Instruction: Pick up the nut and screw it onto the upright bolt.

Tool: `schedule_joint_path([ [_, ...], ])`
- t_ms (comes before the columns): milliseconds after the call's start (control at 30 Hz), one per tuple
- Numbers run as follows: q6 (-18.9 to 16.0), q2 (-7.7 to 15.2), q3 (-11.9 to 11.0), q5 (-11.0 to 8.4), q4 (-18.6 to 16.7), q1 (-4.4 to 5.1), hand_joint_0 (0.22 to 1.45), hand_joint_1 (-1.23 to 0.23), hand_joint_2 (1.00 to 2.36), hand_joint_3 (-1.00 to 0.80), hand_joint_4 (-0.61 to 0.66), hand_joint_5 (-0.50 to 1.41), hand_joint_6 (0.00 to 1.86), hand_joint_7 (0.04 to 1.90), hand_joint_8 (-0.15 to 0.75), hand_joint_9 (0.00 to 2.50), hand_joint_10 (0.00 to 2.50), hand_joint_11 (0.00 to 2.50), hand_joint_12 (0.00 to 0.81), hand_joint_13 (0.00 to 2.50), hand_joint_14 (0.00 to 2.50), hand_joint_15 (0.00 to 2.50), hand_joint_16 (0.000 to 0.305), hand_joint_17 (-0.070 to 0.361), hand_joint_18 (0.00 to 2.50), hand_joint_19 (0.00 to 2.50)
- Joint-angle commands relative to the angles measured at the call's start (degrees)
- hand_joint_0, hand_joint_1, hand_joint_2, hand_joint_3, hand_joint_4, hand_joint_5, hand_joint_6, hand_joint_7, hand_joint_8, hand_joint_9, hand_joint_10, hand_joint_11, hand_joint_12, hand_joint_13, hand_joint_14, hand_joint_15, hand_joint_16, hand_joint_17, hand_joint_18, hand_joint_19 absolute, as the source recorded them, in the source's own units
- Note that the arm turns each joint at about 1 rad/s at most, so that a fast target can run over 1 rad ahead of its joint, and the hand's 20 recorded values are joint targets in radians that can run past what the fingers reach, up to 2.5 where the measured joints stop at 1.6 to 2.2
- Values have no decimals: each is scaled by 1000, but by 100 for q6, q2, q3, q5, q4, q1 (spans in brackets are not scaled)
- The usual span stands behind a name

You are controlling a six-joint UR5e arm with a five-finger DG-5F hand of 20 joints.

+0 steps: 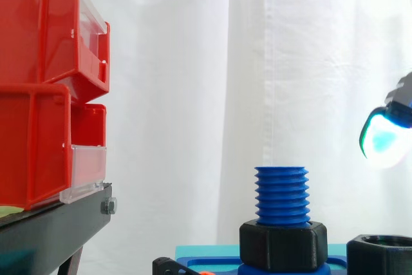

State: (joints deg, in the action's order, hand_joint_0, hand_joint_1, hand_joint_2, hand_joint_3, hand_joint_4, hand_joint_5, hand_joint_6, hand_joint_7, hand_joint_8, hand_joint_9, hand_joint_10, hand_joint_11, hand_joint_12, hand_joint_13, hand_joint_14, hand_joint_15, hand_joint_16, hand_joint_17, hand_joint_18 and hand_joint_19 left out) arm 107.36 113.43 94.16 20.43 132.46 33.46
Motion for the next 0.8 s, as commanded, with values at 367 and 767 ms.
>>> schedule_joint_path([
  [367,-31,320,-170,-84,-177,20,323,-610,1000,-500,237,-285,502,732,343,63,0,0,484,0,0,0,80,180,0,0],
  [767,-49,434,-232,-84,-203,-24,360,-640,1000,-500,236,-280,502,747,329,59,0,0,467,0,0,0,76,170,0,0],
])
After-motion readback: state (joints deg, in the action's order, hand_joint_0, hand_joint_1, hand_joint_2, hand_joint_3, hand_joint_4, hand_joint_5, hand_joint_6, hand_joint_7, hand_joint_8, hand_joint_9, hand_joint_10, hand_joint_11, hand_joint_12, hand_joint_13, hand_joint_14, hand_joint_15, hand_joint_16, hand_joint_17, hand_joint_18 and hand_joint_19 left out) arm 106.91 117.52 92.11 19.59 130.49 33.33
